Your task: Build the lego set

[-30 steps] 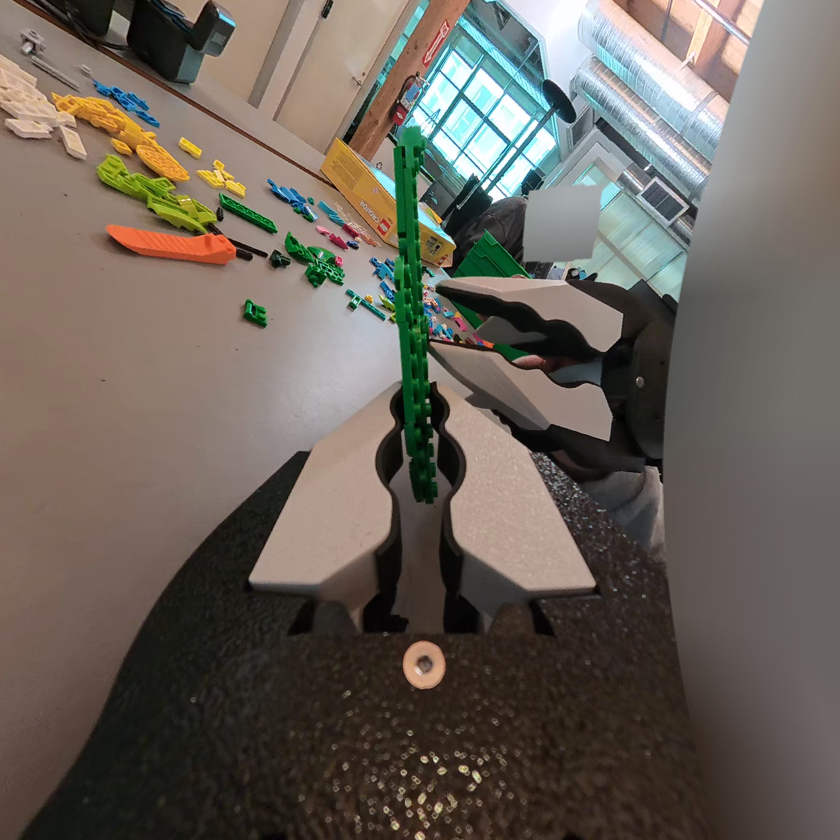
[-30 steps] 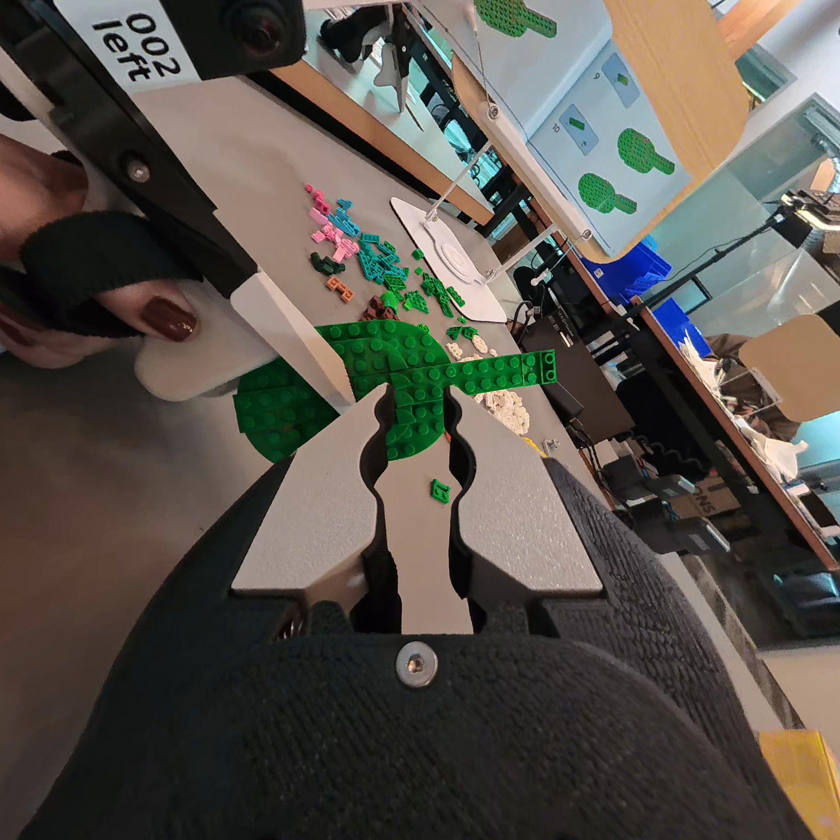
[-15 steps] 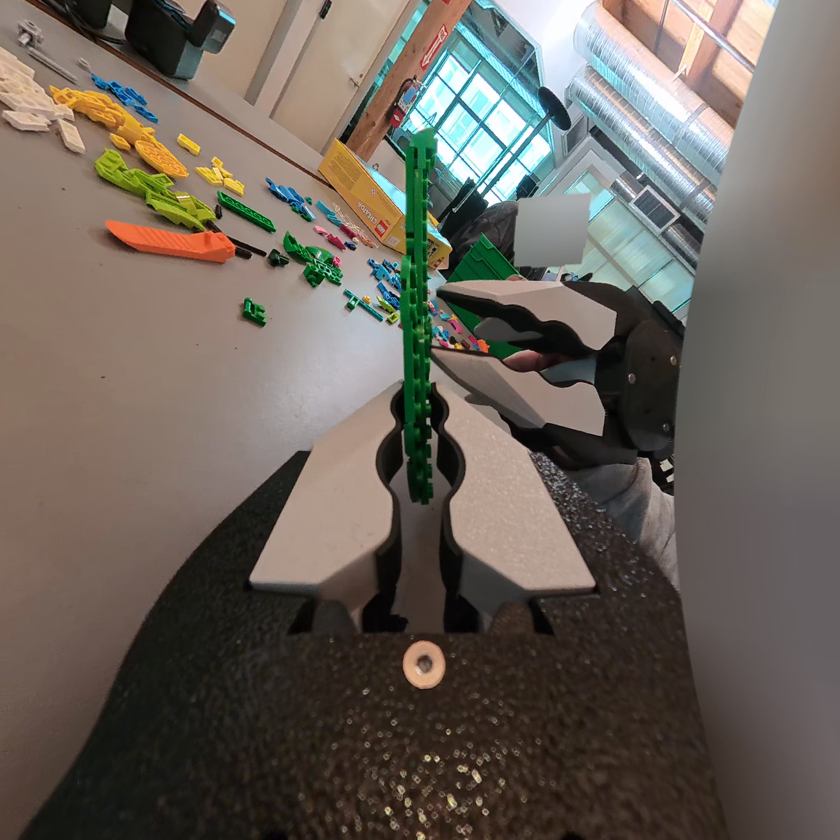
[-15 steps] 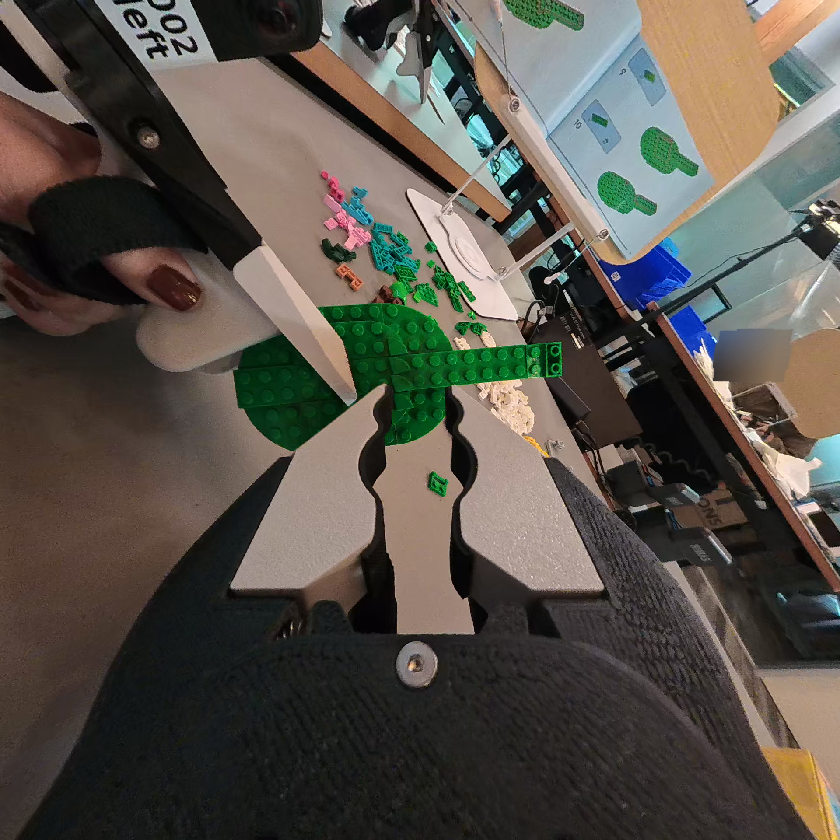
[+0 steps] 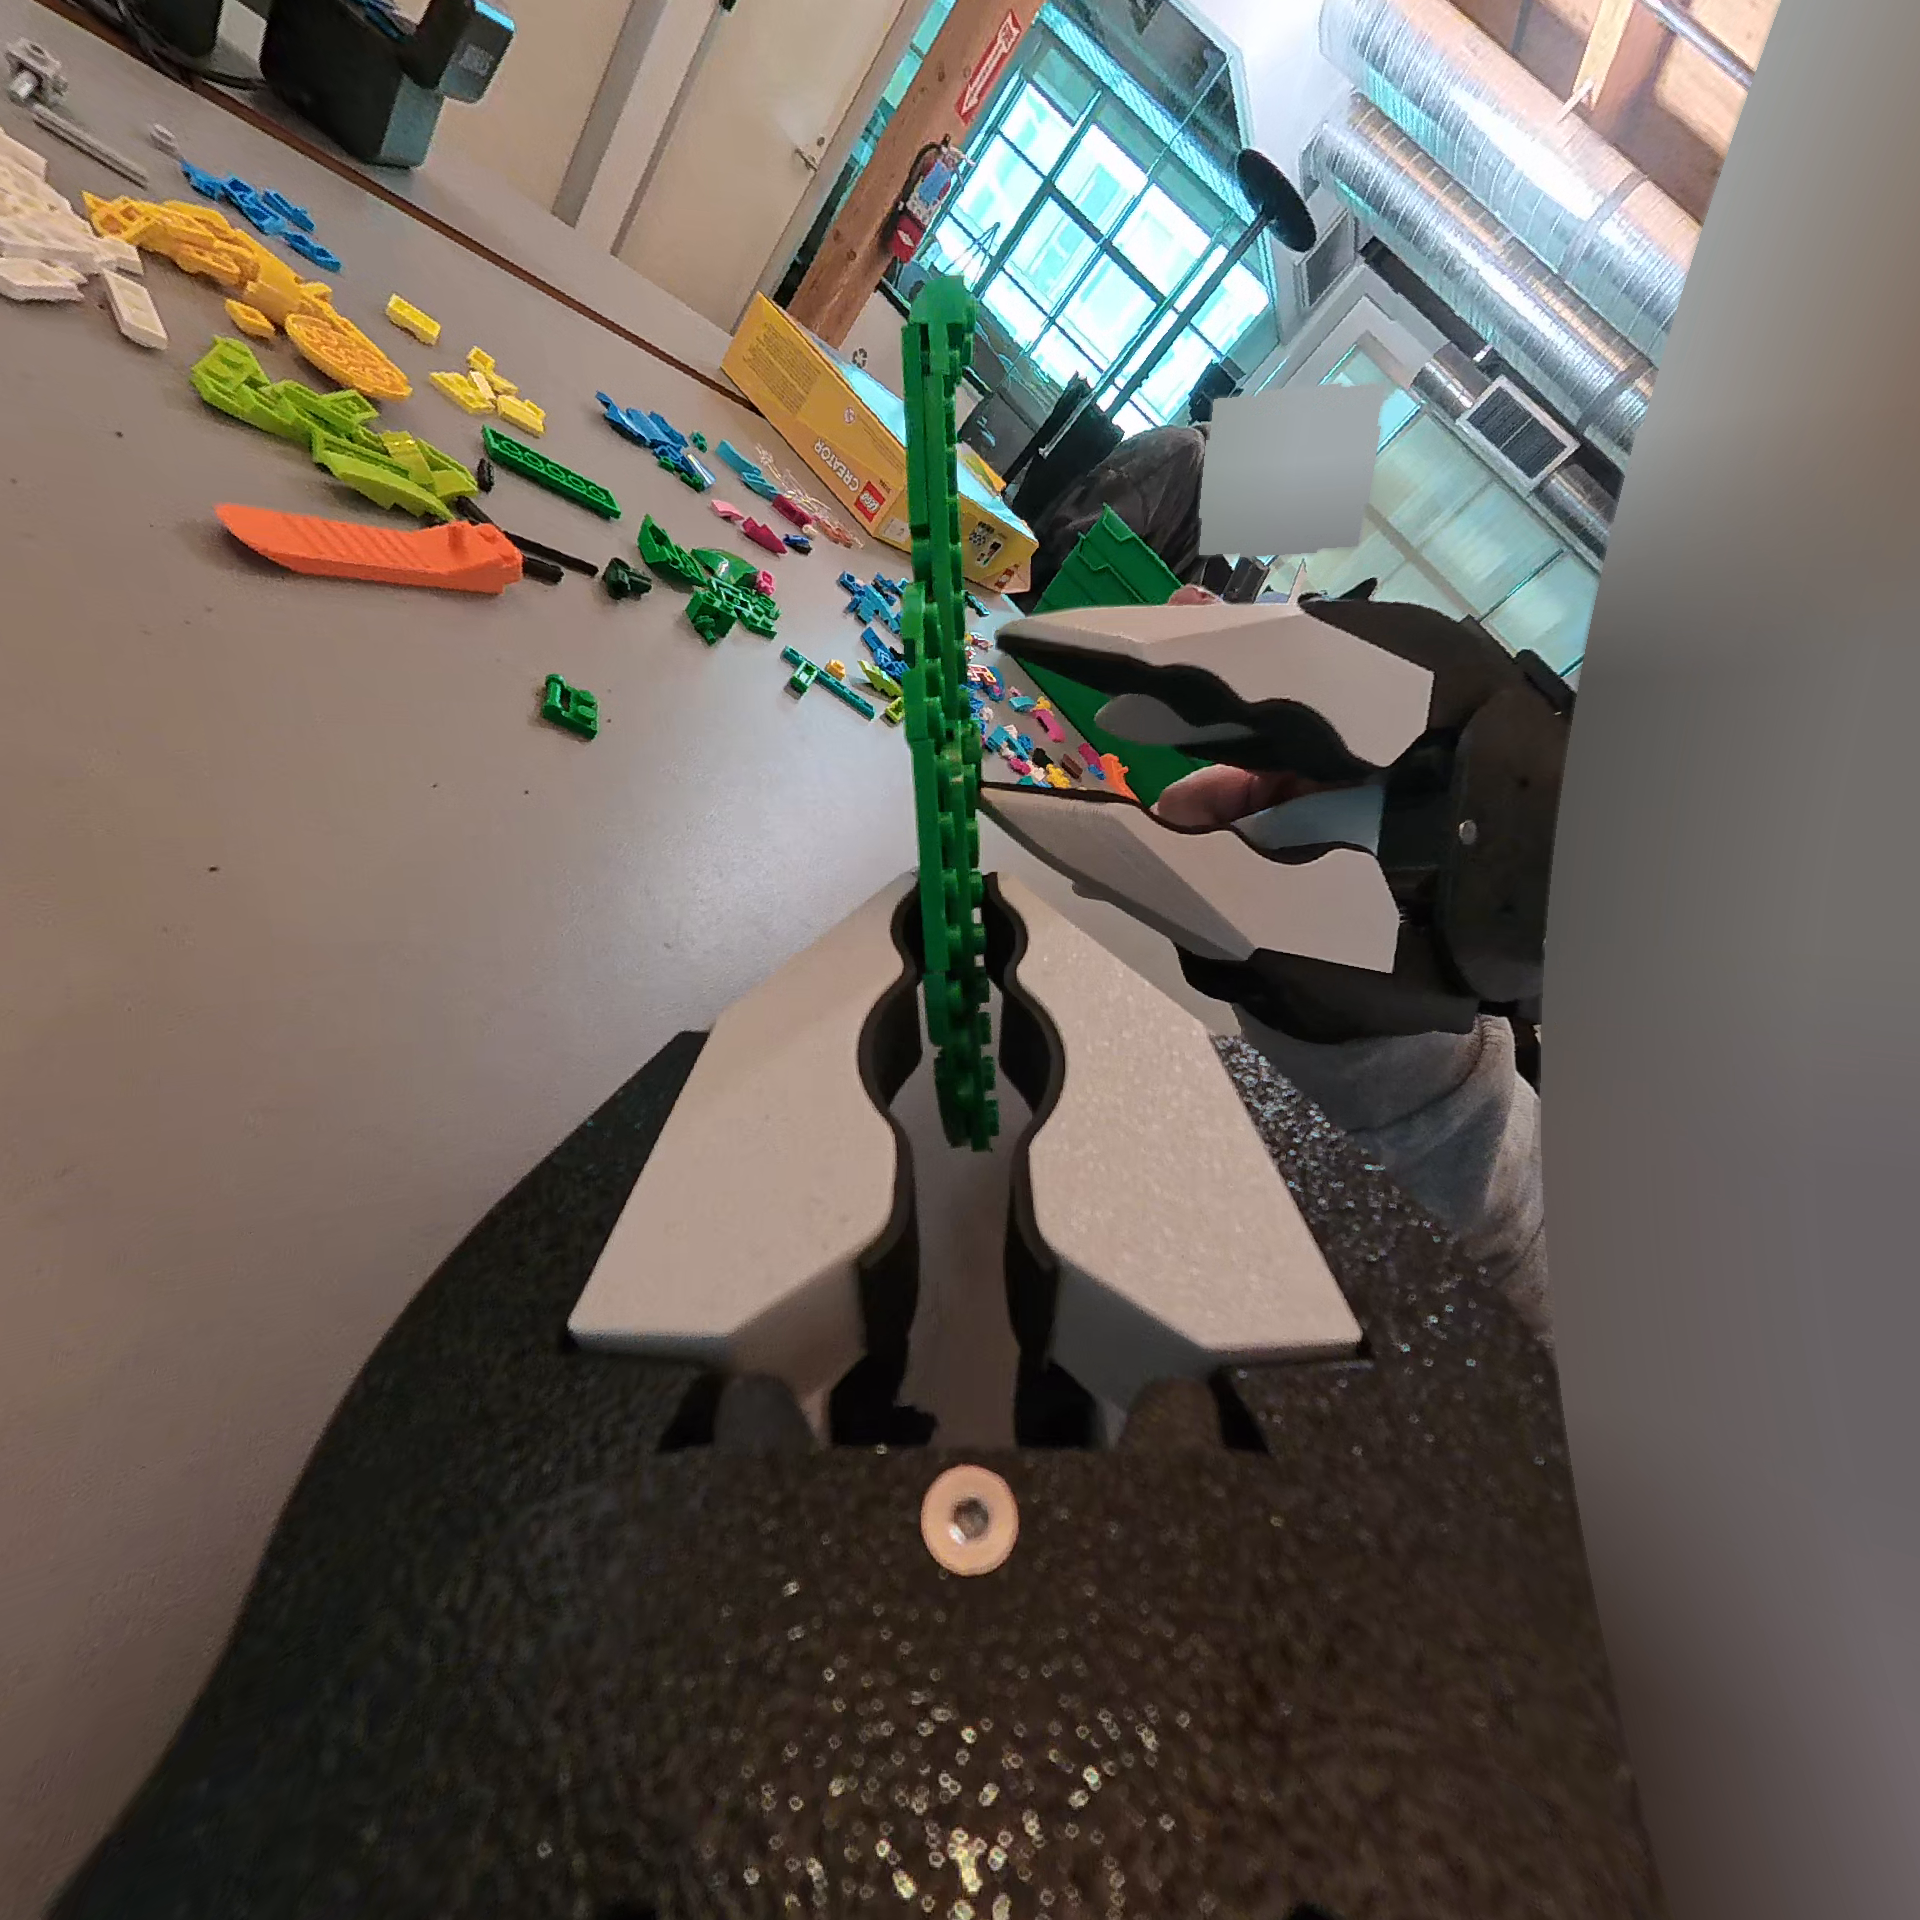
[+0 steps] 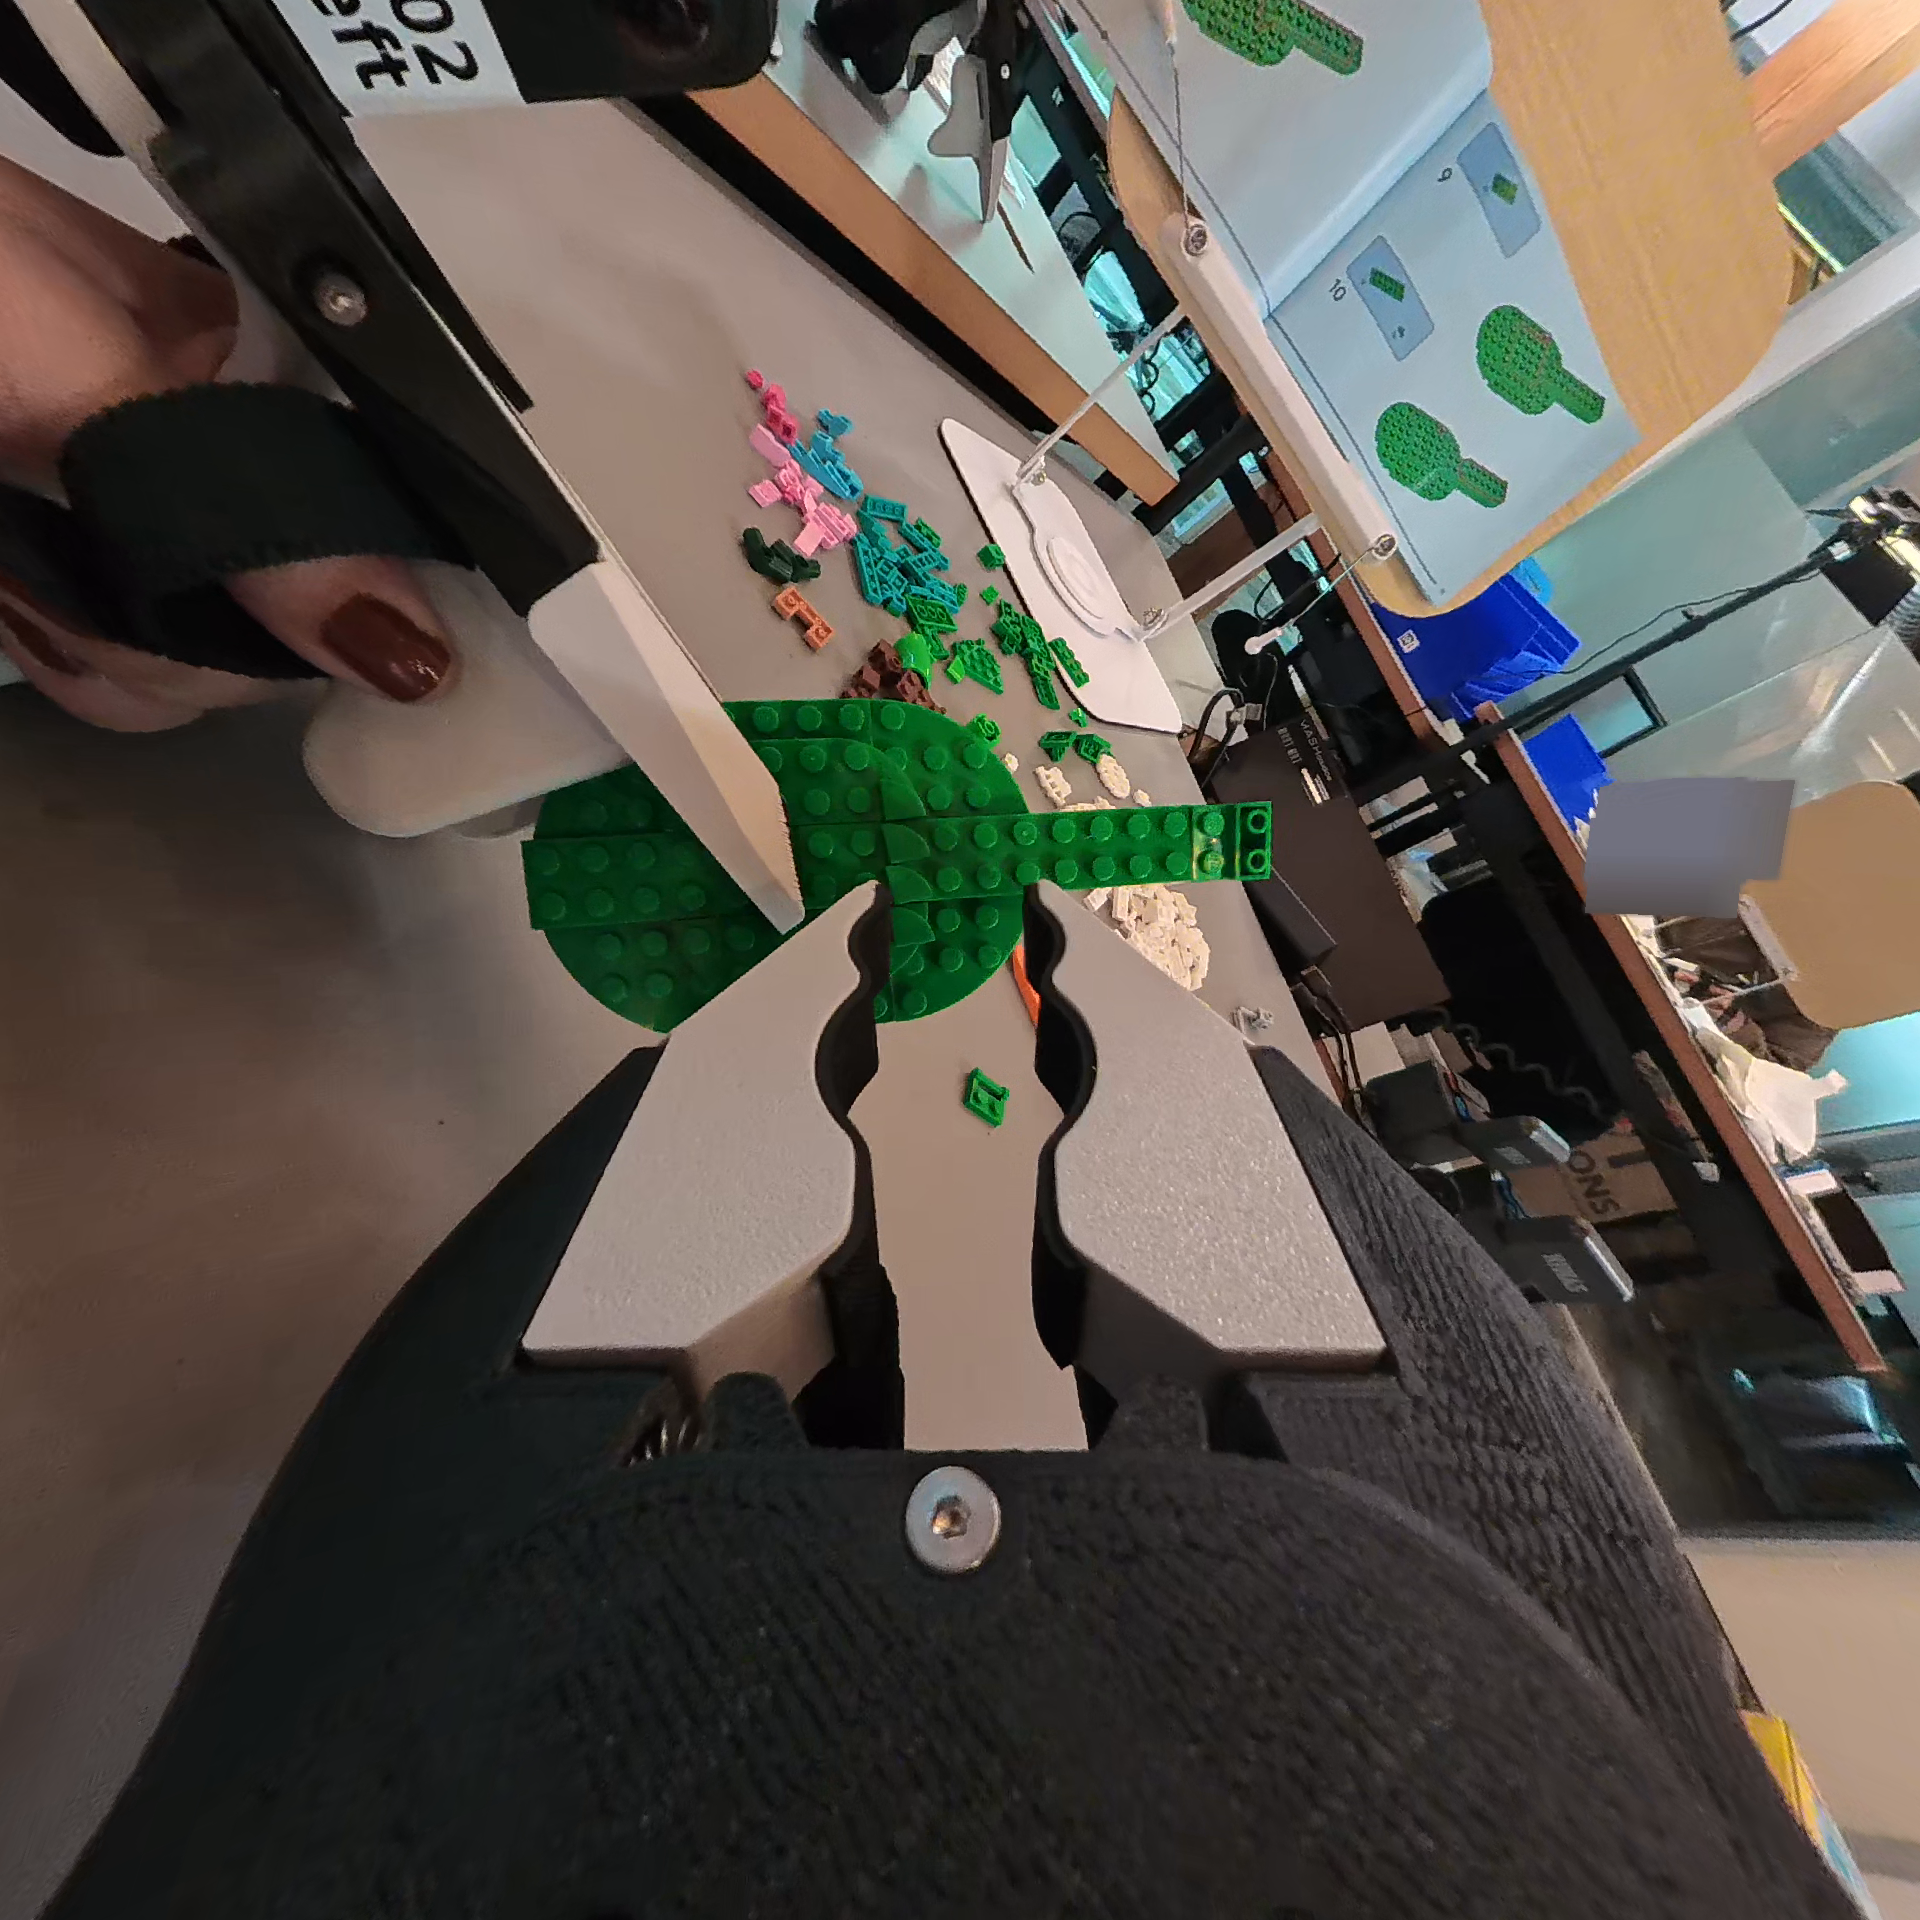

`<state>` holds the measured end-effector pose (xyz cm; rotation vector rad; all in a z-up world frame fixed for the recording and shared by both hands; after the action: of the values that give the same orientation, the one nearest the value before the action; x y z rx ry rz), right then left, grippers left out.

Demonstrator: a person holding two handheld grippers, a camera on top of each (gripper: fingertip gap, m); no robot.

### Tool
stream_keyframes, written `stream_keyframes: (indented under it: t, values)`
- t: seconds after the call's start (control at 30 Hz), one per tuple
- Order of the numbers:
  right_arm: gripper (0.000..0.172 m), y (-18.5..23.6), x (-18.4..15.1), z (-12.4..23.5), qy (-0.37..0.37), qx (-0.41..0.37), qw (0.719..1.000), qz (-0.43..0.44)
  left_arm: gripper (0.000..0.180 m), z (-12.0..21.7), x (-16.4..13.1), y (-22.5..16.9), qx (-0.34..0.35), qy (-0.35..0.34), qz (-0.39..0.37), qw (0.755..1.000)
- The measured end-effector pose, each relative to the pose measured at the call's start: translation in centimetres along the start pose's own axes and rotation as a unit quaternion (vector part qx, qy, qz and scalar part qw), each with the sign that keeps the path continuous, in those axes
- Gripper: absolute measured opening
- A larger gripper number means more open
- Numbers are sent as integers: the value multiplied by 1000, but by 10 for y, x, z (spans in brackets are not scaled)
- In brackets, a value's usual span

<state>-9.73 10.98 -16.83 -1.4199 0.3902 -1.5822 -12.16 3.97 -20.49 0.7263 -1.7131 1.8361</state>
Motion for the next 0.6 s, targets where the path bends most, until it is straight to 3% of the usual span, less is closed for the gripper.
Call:
stream_keyframes:
  t: [0.33, 0.6]
  values:
    - [20, 2, 0, 3, -17, 7, 998, 52, 5, -1, -1, -1, -9, 6, 3, 1000]
    - [24, 0, -1, 5, -28, 15, 999, 41, 5, -1, -1, -1, -22, 13, 14, 1000]
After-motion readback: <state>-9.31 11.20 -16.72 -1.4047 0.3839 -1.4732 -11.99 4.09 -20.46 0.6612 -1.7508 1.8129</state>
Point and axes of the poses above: each gripper's, where its closed fingertips meet, z back along the fingers, x out of its top, y = z × x across the jaws, the point moved 5 cm from there along z, back along the fingers, and after that the axes turned 6 degrees about z, right-handed, at the moved point
